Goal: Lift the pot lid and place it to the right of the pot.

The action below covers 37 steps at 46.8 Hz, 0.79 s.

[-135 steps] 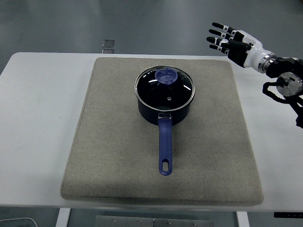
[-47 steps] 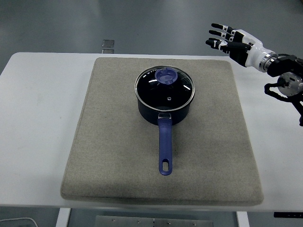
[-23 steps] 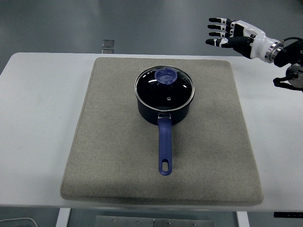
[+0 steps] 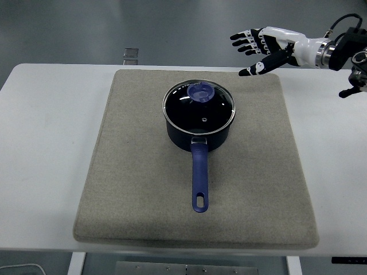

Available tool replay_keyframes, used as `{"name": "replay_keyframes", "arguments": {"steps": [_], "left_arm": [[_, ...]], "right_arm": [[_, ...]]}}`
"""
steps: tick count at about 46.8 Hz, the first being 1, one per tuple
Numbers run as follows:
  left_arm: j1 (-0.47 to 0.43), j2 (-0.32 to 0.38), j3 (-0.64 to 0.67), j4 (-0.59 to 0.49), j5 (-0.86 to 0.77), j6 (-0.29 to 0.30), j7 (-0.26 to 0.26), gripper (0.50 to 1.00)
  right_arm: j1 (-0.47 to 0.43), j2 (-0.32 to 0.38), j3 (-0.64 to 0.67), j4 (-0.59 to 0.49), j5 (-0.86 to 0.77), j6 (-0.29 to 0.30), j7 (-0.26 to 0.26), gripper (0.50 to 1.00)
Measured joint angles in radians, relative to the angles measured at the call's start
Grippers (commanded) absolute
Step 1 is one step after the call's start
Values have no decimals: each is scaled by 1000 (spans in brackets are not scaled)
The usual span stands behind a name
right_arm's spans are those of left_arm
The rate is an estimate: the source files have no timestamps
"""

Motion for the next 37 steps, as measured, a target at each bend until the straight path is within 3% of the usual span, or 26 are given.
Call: {"name": "replay_keyframes", "arguments": {"steps": [6, 14, 27, 37], "left_arm": [[0, 0, 0, 0, 0, 0, 0, 1000], [0, 0, 0, 0, 0, 0, 0, 1000], [0, 0, 0, 0, 0, 0, 0, 1000], [0, 0, 0, 0, 0, 0, 0, 1000]], "right_arm": [[59, -10, -47, 22, -70, 18, 36, 928], [126, 10, -89, 26, -135, 40, 46, 928], [218, 98, -222, 37, -238, 44, 47, 928], [267, 153, -294, 56, -272, 81, 47, 928]]}}
